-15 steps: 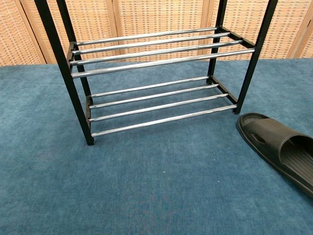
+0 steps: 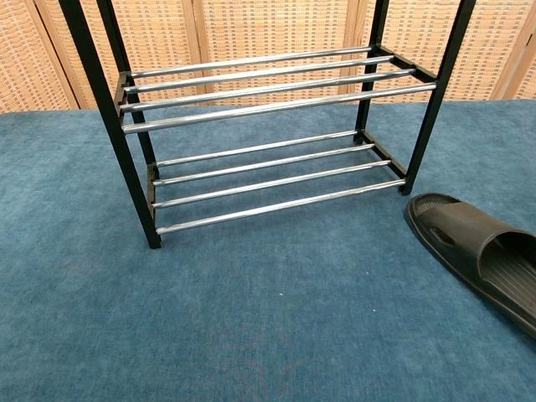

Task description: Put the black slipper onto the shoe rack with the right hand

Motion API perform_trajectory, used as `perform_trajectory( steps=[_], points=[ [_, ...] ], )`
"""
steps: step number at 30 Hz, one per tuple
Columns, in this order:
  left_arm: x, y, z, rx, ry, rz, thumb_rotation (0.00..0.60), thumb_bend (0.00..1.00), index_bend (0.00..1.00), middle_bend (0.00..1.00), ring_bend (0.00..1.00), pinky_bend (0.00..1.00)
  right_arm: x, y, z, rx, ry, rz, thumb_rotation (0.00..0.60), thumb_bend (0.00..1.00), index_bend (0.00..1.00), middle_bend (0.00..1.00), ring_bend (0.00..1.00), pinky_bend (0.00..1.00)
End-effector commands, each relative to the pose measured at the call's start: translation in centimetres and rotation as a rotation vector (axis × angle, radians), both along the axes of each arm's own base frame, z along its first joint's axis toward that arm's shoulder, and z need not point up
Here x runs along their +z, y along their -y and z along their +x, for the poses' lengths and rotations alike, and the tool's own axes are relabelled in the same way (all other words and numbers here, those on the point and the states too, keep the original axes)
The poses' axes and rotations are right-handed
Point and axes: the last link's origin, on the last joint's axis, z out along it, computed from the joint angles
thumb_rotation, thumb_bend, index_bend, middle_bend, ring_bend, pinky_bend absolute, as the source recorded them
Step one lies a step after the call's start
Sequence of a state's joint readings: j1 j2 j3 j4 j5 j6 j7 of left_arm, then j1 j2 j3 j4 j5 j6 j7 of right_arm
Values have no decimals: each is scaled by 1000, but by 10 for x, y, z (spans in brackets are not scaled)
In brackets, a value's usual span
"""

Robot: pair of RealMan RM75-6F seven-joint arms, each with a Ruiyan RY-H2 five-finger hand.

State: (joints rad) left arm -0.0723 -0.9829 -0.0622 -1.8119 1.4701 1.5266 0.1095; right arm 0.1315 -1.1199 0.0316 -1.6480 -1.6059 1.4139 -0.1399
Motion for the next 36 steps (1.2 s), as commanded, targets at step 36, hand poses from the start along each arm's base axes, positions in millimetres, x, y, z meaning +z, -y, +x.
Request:
perform_trajectory(
  steps=[36],
  points=[
    [-4,-16,-4,60,3,-1,600,125,0,0,0,0,-138,131,71,229,-234,511,600,1000,303,208,6,3]
  ],
)
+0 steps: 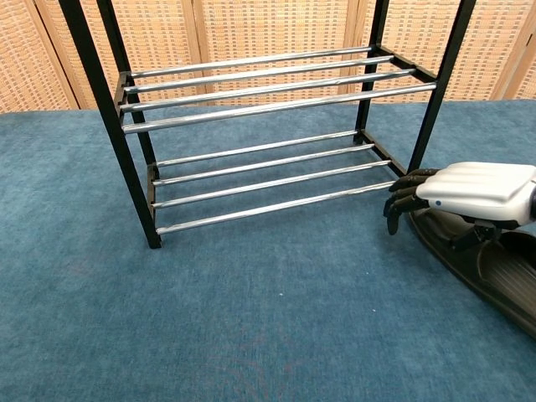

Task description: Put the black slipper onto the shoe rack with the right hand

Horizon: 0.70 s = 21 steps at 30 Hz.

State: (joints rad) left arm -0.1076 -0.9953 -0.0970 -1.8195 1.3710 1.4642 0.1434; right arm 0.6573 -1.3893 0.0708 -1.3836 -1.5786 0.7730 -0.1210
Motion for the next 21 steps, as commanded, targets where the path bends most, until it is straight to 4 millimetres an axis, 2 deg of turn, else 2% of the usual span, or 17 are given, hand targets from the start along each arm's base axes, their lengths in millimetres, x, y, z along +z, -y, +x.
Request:
perform_trajectory(
  steps=[1,4,10,14,21],
  points=[
    [0,0,0,0,1,1,600,125,0,0,0,0,-1,2,-8,-9,-72,-6,600,1000,312,223,8,3],
    [0,0,0,0,5,-2,600,124,0,0,0,0,4,2,-18,-33,-129,-21,600,1000,328,266,13,3],
    [0,0,0,-1,5,-10,600,124,0,0,0,0,25,2,-39,-101,-214,-68,600,1000,346,288,14,3],
    [-1,0,1,-3,4,-11,600,125,0,0,0,0,42,0,-56,-169,-259,-97,600,1000,347,290,14,3],
    [-2,1,2,-6,1,-15,600,125,0,0,0,0,67,-4,-74,-243,-290,-150,600,1000,347,275,14,3]
  ],
)
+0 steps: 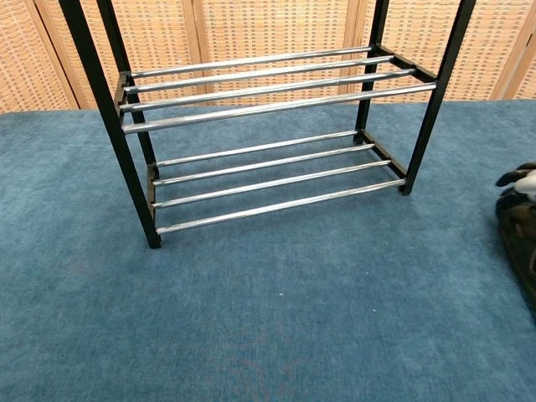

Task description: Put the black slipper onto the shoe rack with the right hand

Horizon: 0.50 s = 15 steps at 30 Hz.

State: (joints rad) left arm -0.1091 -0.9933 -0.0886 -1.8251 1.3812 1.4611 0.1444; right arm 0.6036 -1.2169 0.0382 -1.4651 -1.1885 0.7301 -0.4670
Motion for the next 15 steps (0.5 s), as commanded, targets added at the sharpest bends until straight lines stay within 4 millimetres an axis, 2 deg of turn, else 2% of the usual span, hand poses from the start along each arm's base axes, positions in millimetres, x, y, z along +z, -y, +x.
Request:
perform_trajectory(
  steps=[1,5,7,8,10,11,12,13,15],
  points=[
    [-1,0,0,0,-1,-3,600,125,0,0,0,0,9,-4,-8,-24,-18,-21,600,1000,347,269,14,3],
    [-2,1,0,2,-5,-7,600,125,0,0,0,0,22,-7,-18,-84,-44,-47,600,1000,345,251,14,0],
    [-2,1,1,2,-5,-7,600,125,0,0,0,0,28,-8,-20,-113,-54,-53,600,1000,304,189,7,0],
    [-2,1,1,3,-5,-6,600,125,0,0,0,0,31,-8,-19,-121,-51,-58,600,940,245,120,3,0],
    [-1,1,0,3,-4,-5,600,125,0,0,0,0,35,-9,-16,-123,-33,-68,600,561,100,27,0,0],
    [-1,1,0,3,-2,-4,600,125,0,0,0,0,37,-9,-14,-117,-18,-75,600,269,36,1,0,0],
    [-1,2,0,4,-1,-2,600,124,0,0,0,0,41,-10,-9,-99,6,-82,600,69,2,0,0,0],
    [0,2,-1,5,0,-2,600,125,0,0,0,0,44,-12,-7,-79,28,-86,600,8,0,0,0,0],
    [1,2,-1,5,0,0,600,125,0,0,0,0,49,-17,0,-28,90,-87,600,0,0,0,0,0]
  ],
)
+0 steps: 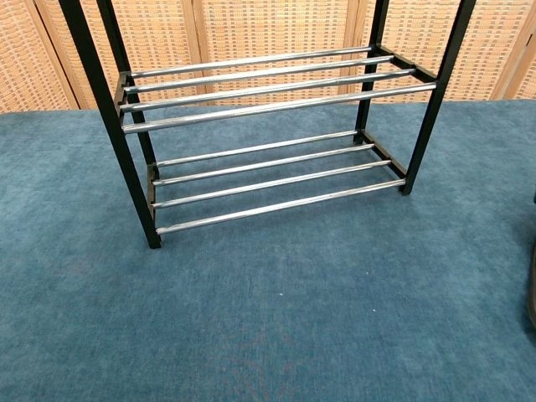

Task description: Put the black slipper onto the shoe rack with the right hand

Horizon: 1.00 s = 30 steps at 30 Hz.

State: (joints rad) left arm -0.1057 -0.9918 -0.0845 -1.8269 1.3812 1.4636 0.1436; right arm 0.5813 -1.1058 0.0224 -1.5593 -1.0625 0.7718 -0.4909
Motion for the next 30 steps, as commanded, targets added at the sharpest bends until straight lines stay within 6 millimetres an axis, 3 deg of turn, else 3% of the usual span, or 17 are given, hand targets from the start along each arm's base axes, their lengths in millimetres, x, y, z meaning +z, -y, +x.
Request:
perform_trajectory(
  steps=[1,5,12,23,30],
  points=[
    [1,0,-1,1,0,2,600,125,0,0,0,0,14,-9,16,113,106,-13,600,0,0,0,0,0],
    [0,0,0,0,-2,-1,600,125,0,0,0,0,20,-27,18,269,144,61,600,0,0,0,0,0],
    [-2,0,0,-2,-9,-7,600,125,0,0,0,0,3,-51,9,429,145,216,600,0,0,0,0,0],
    [-1,-2,-1,1,-7,-10,600,125,0,0,0,0,-21,-60,-1,450,113,314,600,0,0,0,0,0],
    [-1,-2,-1,1,-7,-10,600,125,0,0,0,0,-24,-58,-17,506,6,340,600,0,0,0,0,0]
  ],
)
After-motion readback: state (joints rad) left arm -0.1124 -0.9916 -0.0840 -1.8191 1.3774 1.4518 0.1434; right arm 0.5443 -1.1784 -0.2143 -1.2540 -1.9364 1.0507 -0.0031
